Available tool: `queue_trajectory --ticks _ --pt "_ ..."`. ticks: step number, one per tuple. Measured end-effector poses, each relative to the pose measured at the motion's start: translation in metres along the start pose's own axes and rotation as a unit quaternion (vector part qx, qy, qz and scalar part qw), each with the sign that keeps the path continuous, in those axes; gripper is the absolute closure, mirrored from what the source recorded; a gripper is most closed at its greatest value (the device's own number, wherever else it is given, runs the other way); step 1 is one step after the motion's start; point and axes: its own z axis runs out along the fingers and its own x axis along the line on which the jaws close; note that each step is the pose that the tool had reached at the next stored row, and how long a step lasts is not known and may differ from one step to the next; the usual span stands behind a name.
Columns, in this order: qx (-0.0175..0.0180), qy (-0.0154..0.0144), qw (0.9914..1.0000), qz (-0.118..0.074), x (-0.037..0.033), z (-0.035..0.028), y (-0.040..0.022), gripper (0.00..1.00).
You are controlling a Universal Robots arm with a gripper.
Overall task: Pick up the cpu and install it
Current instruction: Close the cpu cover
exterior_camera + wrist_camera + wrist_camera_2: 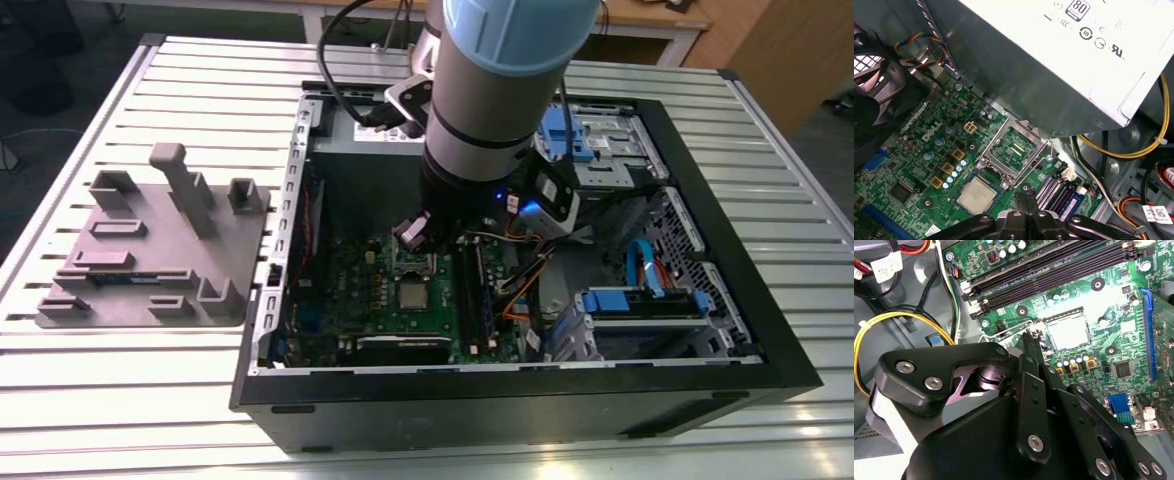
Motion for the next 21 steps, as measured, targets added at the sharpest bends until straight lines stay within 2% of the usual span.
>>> queue_trajectory --ticks 5,8,11,12,14,16,18,21 --pt "-0.0002 0.0004 1.0 -0.002 -0.0001 0.0002 0.0002 0.89" --pt "-0.0022 0.0033 0.99972 -0.023 -0.0002 0.001 0.0 0.89" --pt "-0.0049 0.0063 0.99884 -0.047 0.0 0.0022 -0.0002 0.89" --pt "-0.0079 0.0048 0.99865 -0.051 -0.0002 0.0024 -0.0005 0.89" --pt "-0.0187 -0.0037 0.99837 -0.054 -0.0023 0.0028 -0.002 0.89" --pt "-0.0256 -0.0095 0.99818 -0.054 -0.0062 0.0039 -0.004 0.89" --pt "-0.0265 -0.0102 0.99815 -0.054 -0.0099 0.0071 -0.003 0.89" --pt "-0.0256 -0.0094 0.99818 -0.054 -0.0168 0.0127 0.0036 0.89"
